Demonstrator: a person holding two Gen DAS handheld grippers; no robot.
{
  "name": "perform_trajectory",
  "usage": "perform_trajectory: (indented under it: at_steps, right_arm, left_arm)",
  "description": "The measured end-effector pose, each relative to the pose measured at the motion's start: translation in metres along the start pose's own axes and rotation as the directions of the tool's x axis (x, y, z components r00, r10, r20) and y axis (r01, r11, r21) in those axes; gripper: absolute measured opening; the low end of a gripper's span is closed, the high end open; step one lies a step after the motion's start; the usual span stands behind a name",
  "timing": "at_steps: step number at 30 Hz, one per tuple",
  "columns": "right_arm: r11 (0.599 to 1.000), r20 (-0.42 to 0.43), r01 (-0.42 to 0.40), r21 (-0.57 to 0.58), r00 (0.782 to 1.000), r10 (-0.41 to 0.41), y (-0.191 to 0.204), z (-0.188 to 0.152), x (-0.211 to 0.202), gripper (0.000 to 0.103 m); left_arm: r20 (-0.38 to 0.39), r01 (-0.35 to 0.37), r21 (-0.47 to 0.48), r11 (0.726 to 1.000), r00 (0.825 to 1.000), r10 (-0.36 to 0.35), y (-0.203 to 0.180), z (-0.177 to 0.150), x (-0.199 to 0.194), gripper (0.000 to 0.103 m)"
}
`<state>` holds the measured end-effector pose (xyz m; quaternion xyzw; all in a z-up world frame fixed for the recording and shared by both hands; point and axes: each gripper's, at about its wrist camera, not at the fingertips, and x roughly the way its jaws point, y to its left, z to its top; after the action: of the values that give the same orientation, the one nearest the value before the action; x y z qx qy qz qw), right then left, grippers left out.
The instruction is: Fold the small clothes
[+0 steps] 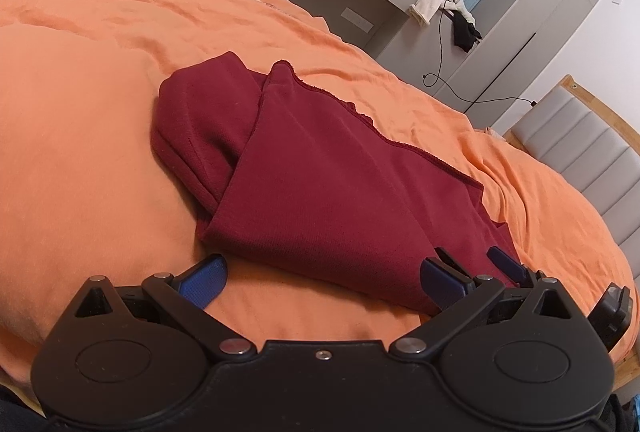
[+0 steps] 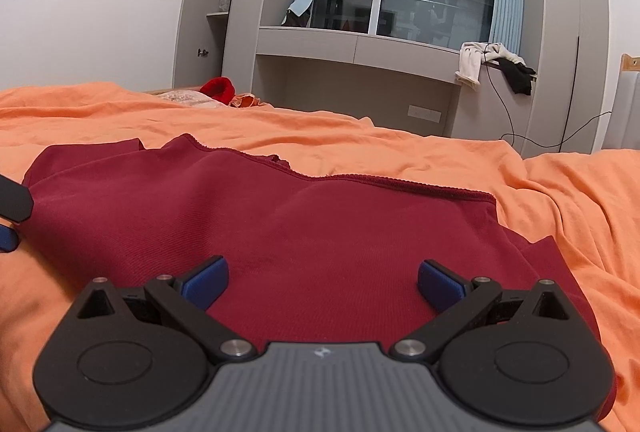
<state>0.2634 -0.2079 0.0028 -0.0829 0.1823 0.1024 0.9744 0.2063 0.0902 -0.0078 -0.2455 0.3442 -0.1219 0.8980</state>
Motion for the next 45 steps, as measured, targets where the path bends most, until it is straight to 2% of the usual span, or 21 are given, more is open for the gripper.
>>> perform_trajectory:
  at_steps: [4,10,14,17,24,28,33,39,41,45]
  right_arm:
    - [0.999,-0.008,-0.019,-0.038,1.0,0.019,-0.01,0.006,-0.008,0.103]
    - [1.0,0.006,-0.012,-0.013,1.0,0.012,-0.021,-0.001,-0.016,0.103]
    - [0.999,0.039,0.017,-0.043,0.999,-0.015,-0.014,-0.009,-0.017,0.103]
    - [0.998,0.051,0.045,-0.043,0.998,-0.043,-0.009,-0.013,-0.016,0.103]
    - [0.995,0.072,0.098,-0.035,0.993,-0.095,-0.002,-0.018,-0.018,0.103]
    - [0.993,0.07,0.109,-0.036,0.992,-0.106,-0.002,-0.019,-0.019,0.103]
    - [0.992,0.07,0.116,-0.04,0.991,-0.113,0.001,-0.019,-0.021,0.103]
    - [0.992,0.071,0.121,-0.039,0.99,-0.118,0.001,-0.019,-0.021,0.103]
    - [0.992,0.071,0.119,-0.04,0.991,-0.116,0.0,-0.019,-0.021,0.103]
    - [0.994,0.062,0.109,-0.031,0.992,-0.107,0.0,-0.018,-0.02,0.103]
  left_arm:
    - [0.002,-0.007,0.012,1.0,1.0,0.007,-0.001,0.0,0.001,0.102]
    - [0.003,-0.011,0.015,1.0,1.0,0.011,-0.001,-0.001,0.001,0.102]
    - [0.008,-0.021,0.018,1.0,1.0,0.021,-0.003,-0.001,0.004,0.102]
    - [0.05,-0.047,-0.007,0.999,0.998,0.048,-0.003,-0.005,0.008,0.102]
    - [0.153,-0.173,-0.004,0.985,0.973,0.172,-0.019,-0.008,0.023,0.102]
    - [0.201,-0.192,-0.026,0.981,0.96,0.193,-0.019,-0.006,0.025,0.101]
    - [0.239,-0.213,-0.037,0.976,0.947,0.216,-0.014,-0.005,0.021,0.09]
    - [0.267,-0.247,-0.084,0.965,0.928,0.261,-0.012,-0.002,0.023,0.071]
    - [0.275,-0.257,-0.1,0.961,0.921,0.275,-0.011,0.001,0.023,0.051]
    - [0.28,-0.271,-0.086,0.959,0.917,0.285,-0.015,0.011,0.025,0.03]
